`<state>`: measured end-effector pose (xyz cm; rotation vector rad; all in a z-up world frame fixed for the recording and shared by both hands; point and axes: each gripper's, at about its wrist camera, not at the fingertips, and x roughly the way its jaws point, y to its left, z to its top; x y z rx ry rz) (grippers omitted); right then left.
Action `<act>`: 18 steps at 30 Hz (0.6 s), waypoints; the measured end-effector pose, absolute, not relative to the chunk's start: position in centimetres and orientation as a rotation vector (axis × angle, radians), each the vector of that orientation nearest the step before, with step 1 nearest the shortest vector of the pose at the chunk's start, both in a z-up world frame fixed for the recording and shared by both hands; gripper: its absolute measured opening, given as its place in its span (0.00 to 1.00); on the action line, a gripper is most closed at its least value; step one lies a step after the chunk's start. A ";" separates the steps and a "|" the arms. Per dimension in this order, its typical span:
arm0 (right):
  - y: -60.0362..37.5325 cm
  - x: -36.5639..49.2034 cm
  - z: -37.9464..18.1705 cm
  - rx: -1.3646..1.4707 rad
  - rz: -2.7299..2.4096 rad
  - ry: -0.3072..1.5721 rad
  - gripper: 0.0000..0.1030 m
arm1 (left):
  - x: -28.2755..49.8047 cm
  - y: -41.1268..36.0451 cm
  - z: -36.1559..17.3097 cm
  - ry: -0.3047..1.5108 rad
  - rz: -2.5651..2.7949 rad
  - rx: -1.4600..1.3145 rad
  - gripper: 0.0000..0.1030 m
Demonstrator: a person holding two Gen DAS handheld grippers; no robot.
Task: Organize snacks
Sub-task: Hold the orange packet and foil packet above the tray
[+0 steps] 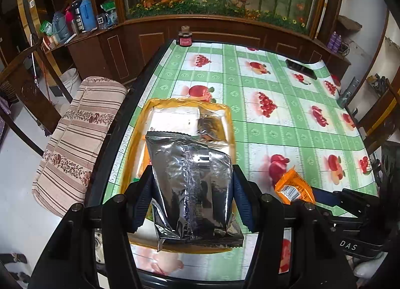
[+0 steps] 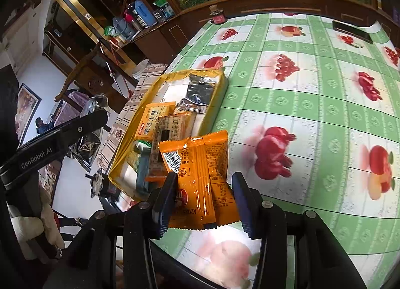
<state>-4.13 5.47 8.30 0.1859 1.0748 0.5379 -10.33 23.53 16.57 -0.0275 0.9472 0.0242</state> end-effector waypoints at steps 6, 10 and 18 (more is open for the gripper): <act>7.4 -3.1 7.4 0.189 0.538 1.100 0.44 | -9.1 25.3 15.3 0.982 0.014 -0.040 0.57; 8.6 -2.6 6.9 0.189 0.532 1.115 0.44 | -8.3 26.5 14.4 1.010 -0.010 -0.066 0.57; 11.4 -1.8 6.3 0.171 0.536 1.146 0.44 | -7.2 29.7 13.3 1.032 -0.023 -0.121 0.57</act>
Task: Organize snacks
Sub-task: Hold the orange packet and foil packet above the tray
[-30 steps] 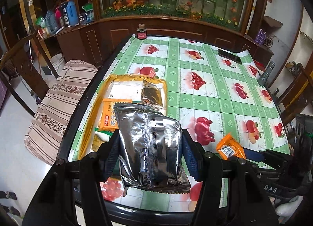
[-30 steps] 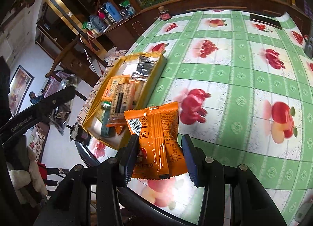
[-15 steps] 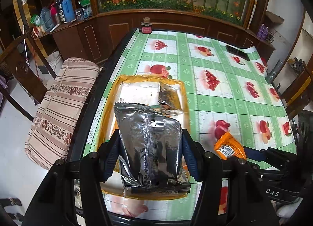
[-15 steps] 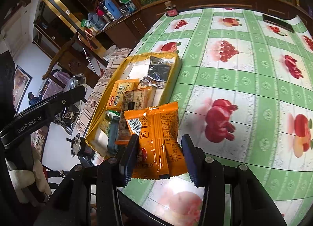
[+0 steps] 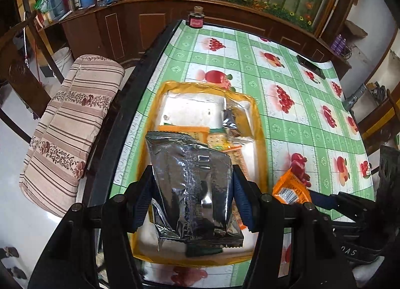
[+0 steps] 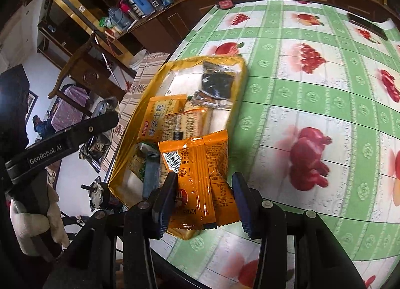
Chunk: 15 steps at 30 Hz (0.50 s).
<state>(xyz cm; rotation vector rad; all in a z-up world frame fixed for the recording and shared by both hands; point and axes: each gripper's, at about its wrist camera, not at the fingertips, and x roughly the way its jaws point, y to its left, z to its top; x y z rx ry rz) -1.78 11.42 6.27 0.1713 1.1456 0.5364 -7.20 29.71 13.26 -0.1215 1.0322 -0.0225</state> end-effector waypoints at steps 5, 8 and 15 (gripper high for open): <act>14.8 -1.5 6.1 0.135 0.594 1.164 0.44 | -6.8 31.6 12.7 1.036 -0.034 -0.141 0.57; 17.5 -1.9 5.7 0.135 0.718 1.207 0.44 | -6.8 32.8 12.4 1.038 -0.042 -0.159 0.57; 20.5 -1.5 3.0 0.082 0.733 1.305 0.42 | -6.5 35.0 12.1 1.034 -0.054 -0.192 0.57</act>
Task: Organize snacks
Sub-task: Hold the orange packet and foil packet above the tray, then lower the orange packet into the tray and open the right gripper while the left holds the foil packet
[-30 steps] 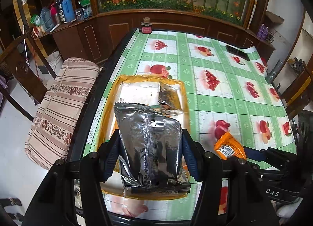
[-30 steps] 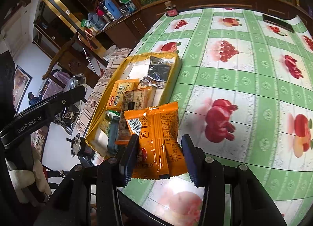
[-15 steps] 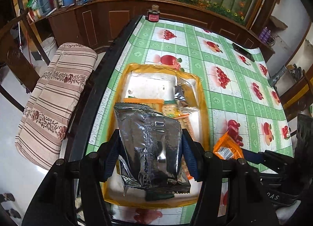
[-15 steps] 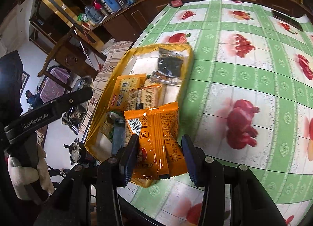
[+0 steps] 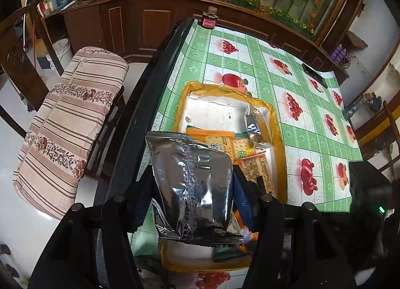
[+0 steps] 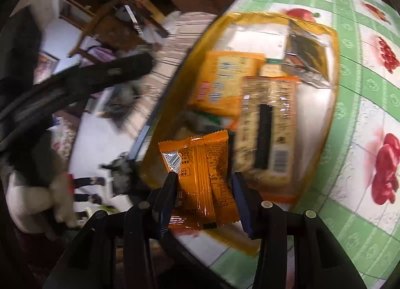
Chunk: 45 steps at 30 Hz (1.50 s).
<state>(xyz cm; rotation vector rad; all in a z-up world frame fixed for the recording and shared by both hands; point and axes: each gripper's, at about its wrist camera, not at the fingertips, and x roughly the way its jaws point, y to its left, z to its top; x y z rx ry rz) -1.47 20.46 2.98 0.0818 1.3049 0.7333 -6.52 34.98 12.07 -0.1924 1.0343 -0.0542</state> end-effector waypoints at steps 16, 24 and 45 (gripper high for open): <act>23.5 5.6 5.6 0.023 0.635 1.185 0.42 | -7.5 36.8 11.8 1.030 -0.073 -0.235 0.57; 25.8 9.9 4.2 0.005 0.554 1.176 0.42 | -8.1 36.8 11.1 1.051 -0.077 -0.241 0.57; 23.2 11.0 4.4 0.053 0.485 1.155 0.42 | -4.1 32.8 8.4 1.116 -0.138 -0.153 0.57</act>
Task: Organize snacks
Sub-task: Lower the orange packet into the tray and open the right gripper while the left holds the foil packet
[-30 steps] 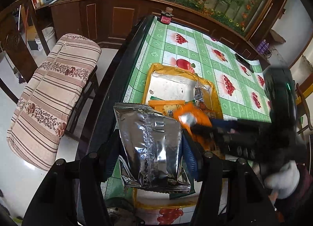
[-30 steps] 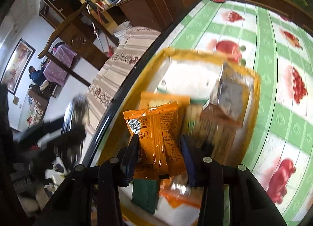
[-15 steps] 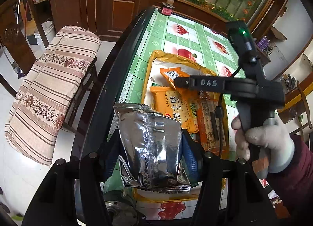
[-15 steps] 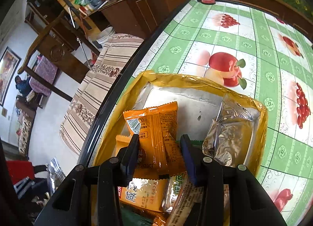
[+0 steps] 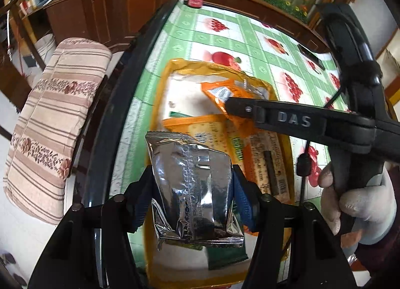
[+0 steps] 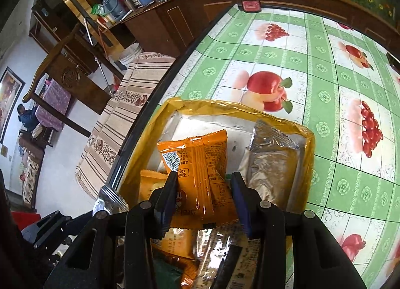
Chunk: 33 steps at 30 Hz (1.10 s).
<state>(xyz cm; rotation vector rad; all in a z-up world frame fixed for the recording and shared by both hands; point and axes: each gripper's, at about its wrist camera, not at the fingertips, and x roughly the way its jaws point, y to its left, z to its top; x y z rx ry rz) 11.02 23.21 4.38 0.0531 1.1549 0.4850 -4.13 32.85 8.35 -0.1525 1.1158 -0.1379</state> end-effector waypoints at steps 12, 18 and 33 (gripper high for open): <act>24.2 12.1 4.0 0.047 0.496 1.149 0.42 | -3.5 32.0 7.7 1.138 -0.132 -0.124 0.57; 24.3 12.5 3.7 0.053 0.496 1.152 0.42 | -3.4 31.9 7.2 1.153 -0.132 -0.124 0.57; 23.2 11.2 4.9 0.110 0.523 1.150 0.42 | -3.8 31.9 7.2 1.155 -0.149 -0.140 0.57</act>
